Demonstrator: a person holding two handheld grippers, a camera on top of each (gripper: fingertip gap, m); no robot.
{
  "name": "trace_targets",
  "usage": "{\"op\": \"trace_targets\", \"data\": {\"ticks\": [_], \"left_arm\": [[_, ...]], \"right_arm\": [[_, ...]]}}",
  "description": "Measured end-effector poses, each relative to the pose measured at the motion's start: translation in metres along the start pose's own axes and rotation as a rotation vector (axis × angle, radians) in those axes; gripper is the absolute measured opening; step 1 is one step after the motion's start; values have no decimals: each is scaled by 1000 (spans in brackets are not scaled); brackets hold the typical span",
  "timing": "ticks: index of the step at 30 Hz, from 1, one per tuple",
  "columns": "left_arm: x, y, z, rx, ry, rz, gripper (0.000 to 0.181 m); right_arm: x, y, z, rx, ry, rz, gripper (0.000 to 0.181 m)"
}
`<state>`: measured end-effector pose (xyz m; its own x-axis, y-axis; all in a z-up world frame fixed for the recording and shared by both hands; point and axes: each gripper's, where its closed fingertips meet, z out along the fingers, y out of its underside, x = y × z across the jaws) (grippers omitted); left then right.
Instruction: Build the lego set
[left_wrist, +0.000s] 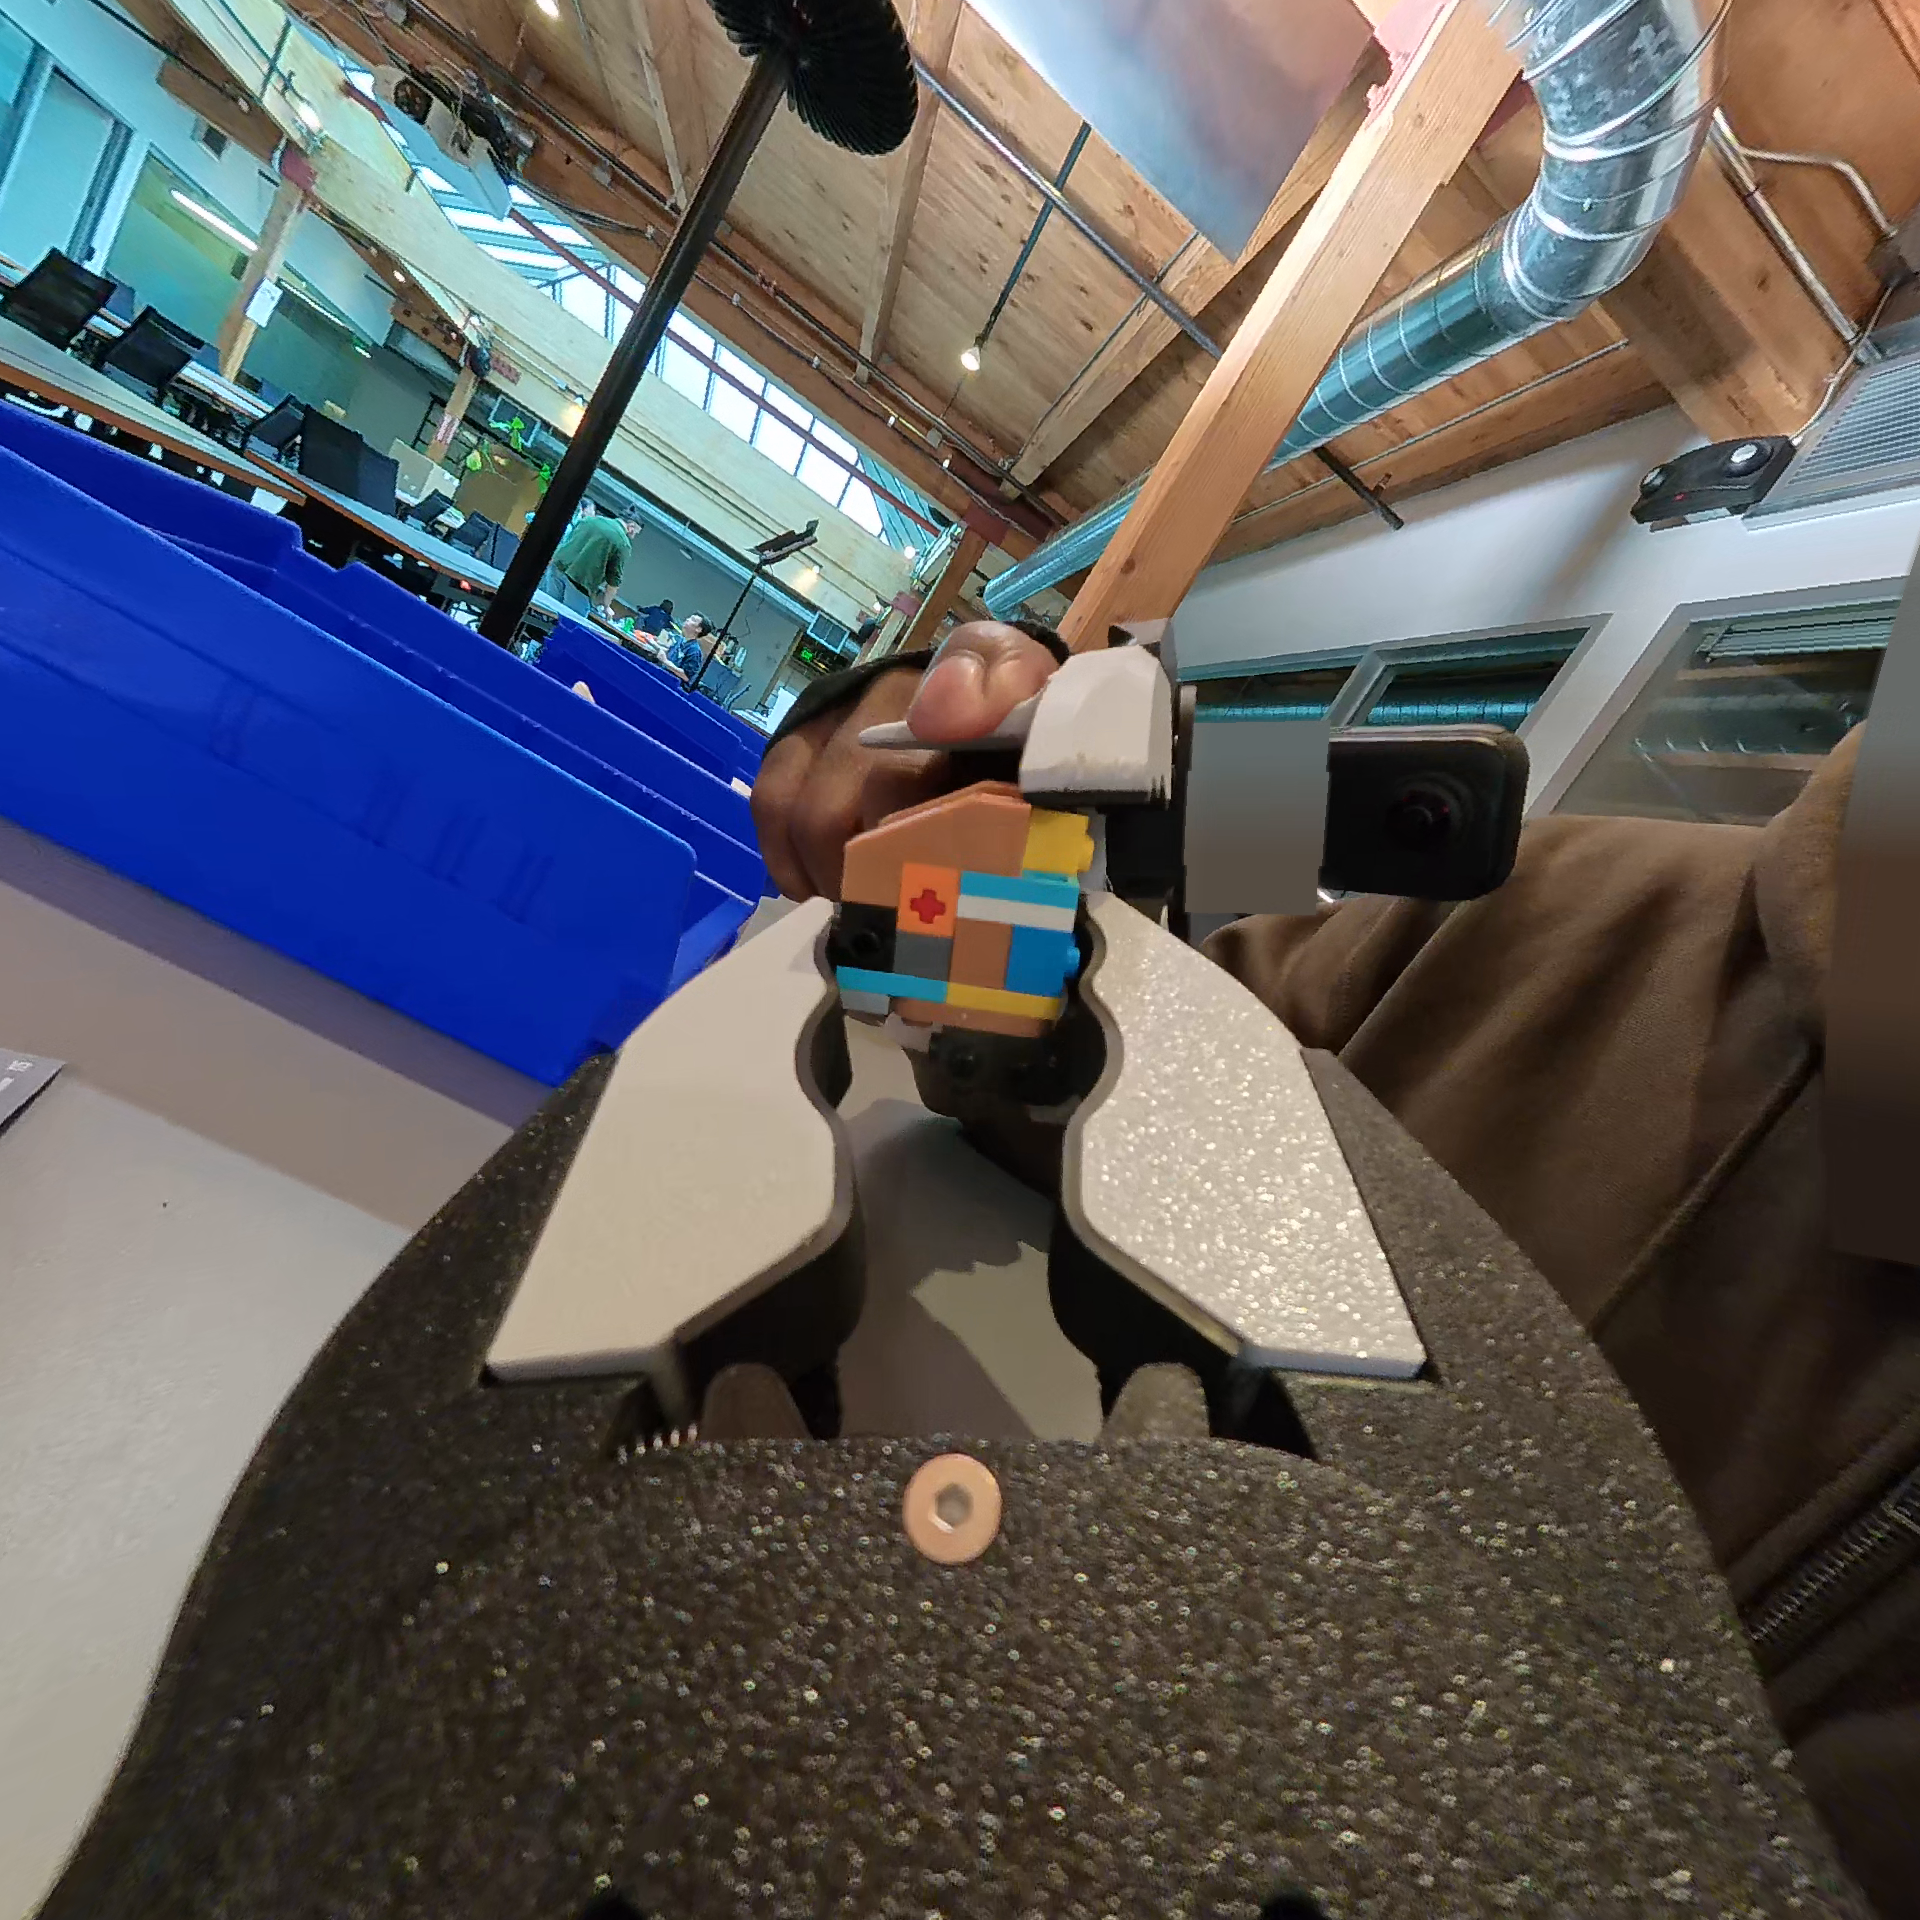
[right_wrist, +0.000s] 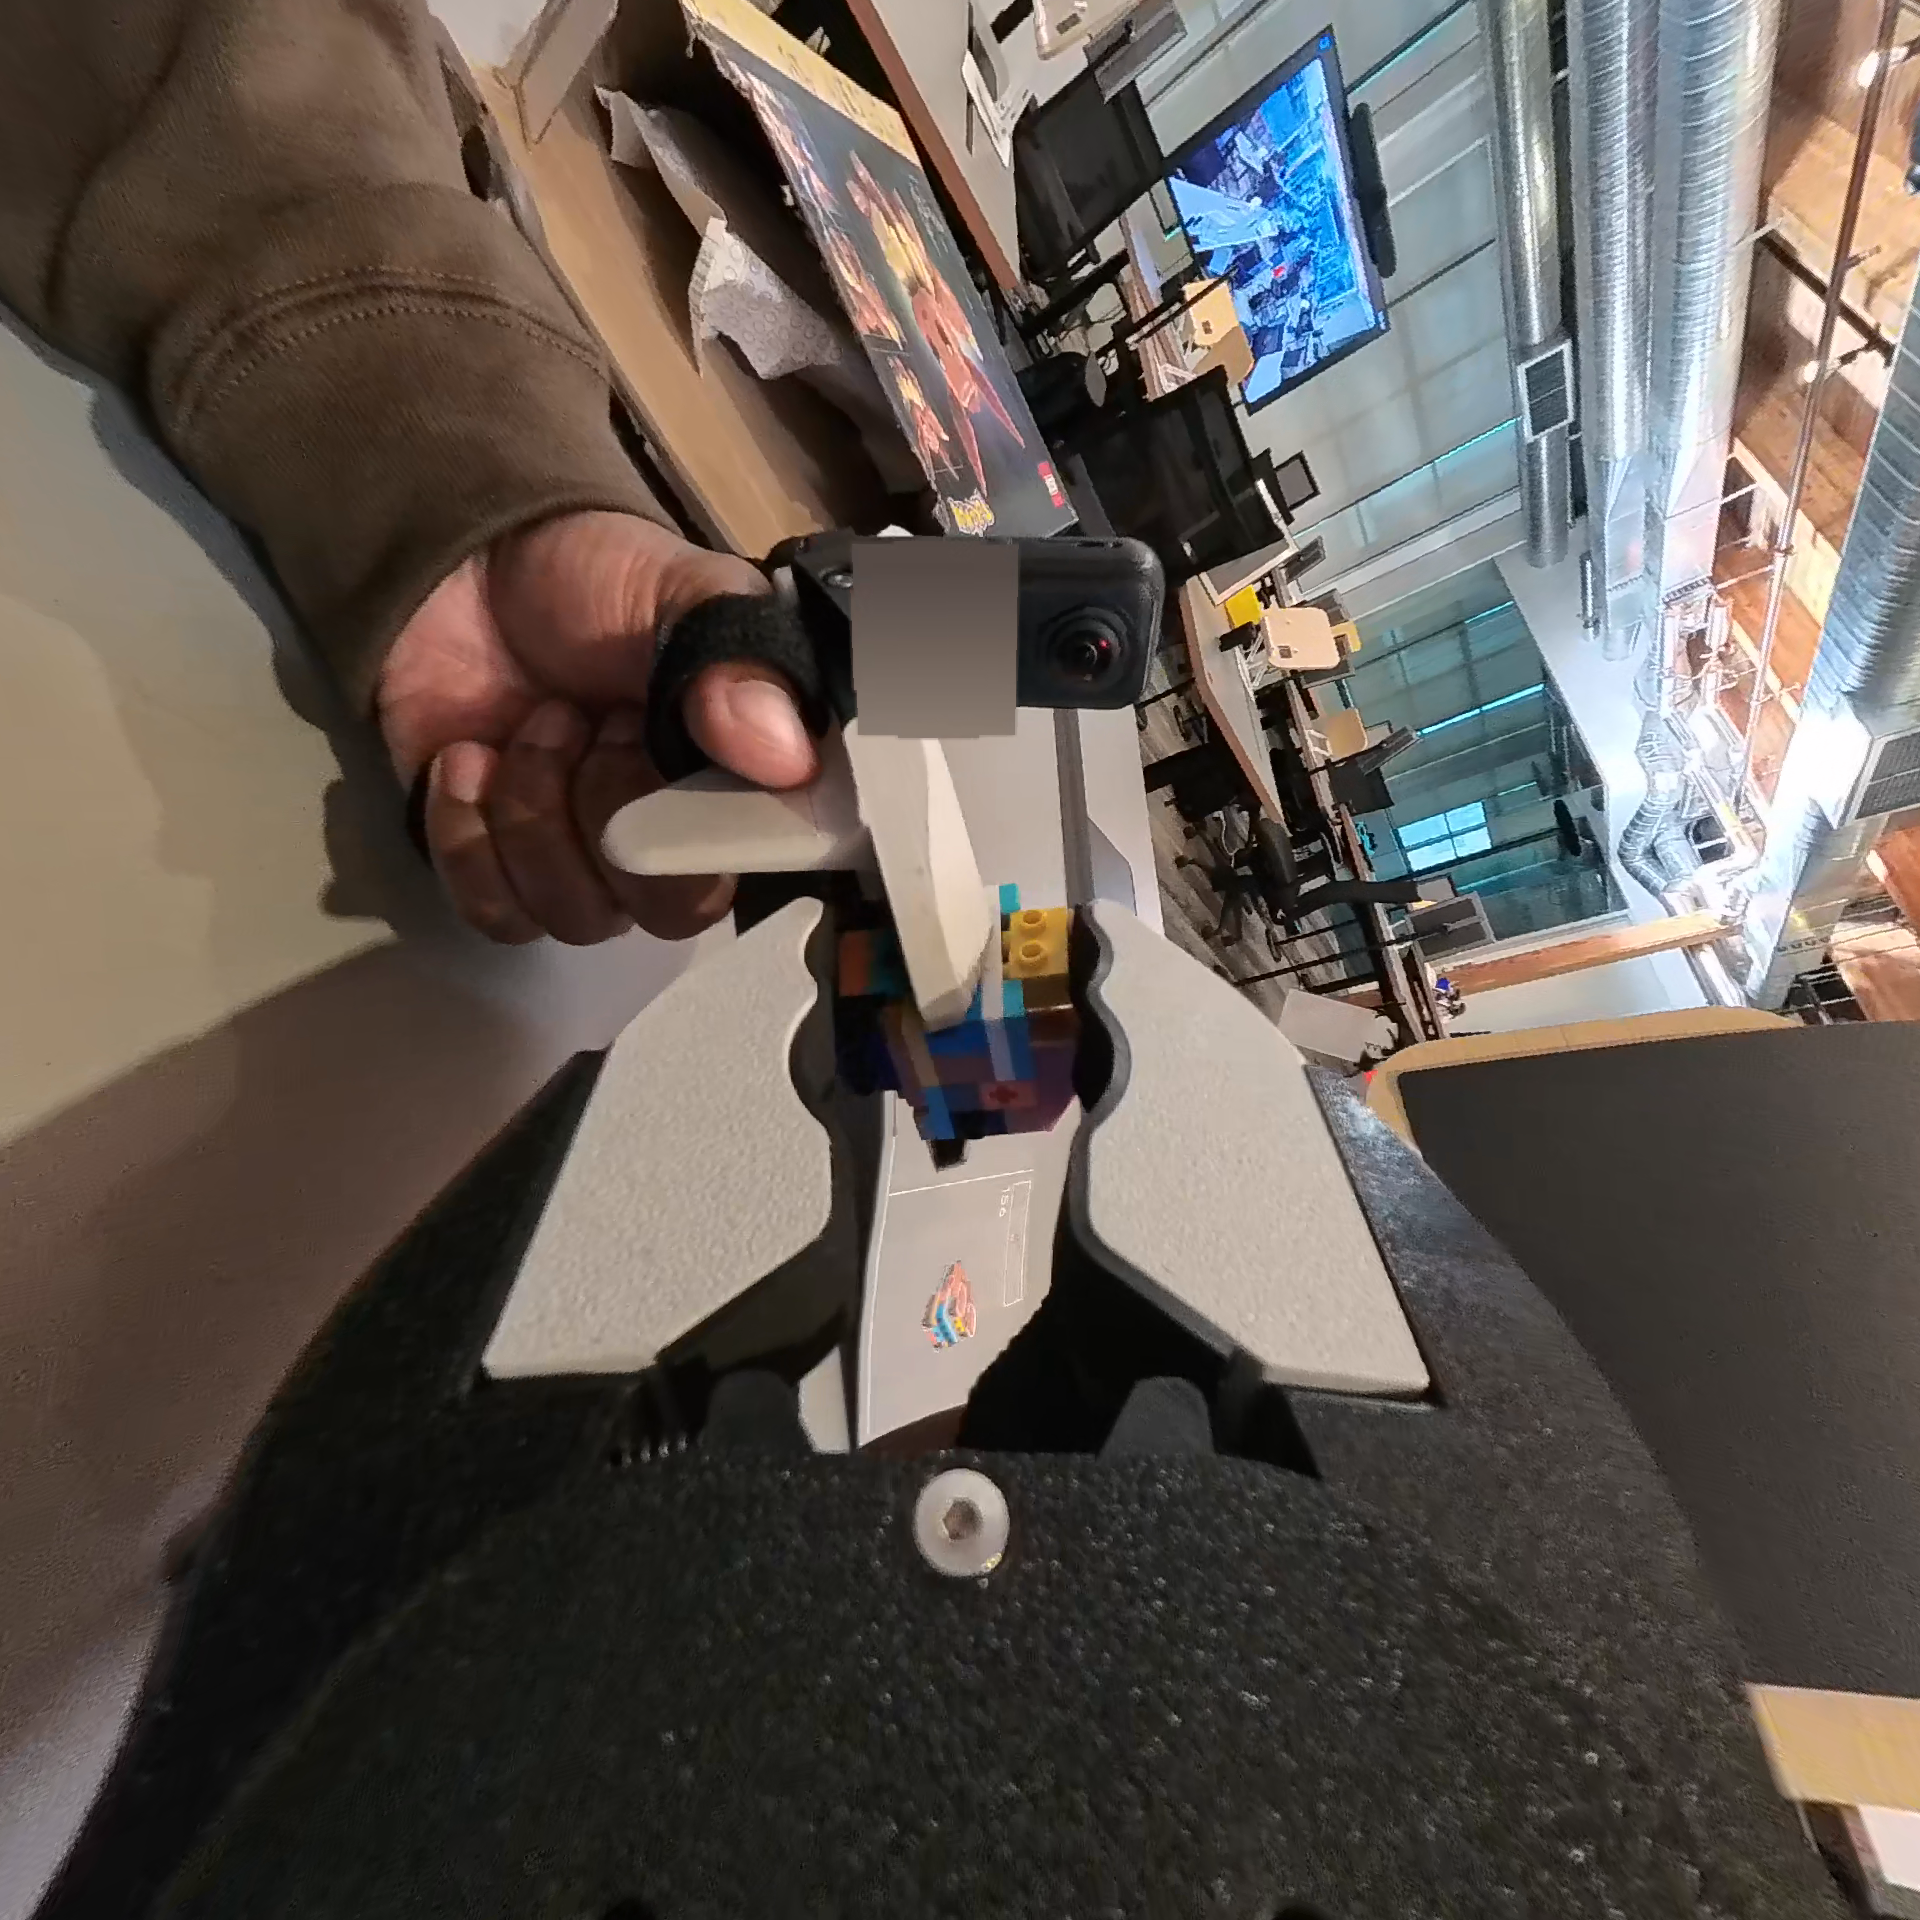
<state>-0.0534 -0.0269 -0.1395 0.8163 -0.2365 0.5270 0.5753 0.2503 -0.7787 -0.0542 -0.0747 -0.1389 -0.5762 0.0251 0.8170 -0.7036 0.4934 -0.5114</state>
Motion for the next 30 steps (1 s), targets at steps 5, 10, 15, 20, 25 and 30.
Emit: {"op": "trace_targets", "data": {"ticks": [5,10,15,20,25,30], "left_arm": [[2,-2,0,8,10,-2,40],[3,-6,-1,28,25,-16,40],[5,-4,0,22,42,-19,40],[6,-2,1,10,45,-13,40],[7,0,2,-9,48,-12,40],[6,1,2,-25,40,-4,40]], "right_arm": [[3,-2,0,16,21,1,43],[5,-4,2,29,60,-15,44],[4,-6,1,29,59,-34,45],[5,-6,-1,30,55,-43,49],[0,-6,-2,32,31,-77,45],[-1,-5,-3,34,19,-77,44]]}}
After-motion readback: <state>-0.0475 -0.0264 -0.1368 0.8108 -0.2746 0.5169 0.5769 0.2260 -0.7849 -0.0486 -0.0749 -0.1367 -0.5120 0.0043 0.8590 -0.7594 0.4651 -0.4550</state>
